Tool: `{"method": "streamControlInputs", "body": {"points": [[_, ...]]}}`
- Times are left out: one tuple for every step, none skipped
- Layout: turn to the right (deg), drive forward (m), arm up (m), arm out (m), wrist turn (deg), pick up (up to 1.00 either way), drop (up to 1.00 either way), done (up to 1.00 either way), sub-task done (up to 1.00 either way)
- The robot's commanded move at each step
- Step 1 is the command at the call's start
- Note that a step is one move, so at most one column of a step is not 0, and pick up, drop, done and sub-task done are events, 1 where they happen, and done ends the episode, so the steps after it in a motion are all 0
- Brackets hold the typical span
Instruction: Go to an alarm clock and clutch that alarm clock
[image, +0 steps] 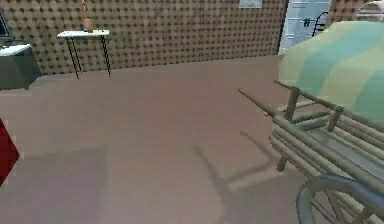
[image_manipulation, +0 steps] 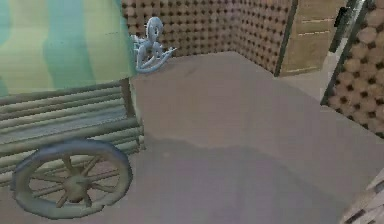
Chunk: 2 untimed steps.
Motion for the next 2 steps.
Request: {"method": "streamControlInputs", "body": {"points": [[0.0, 1.0, 0.0, 0.0, 0.0, 0.0, 0.0, 0.0, 0.0], [0.0, 1.0, 0.0, 0.0, 0.0, 0.0, 0.0, 0.0, 0.0]]}}
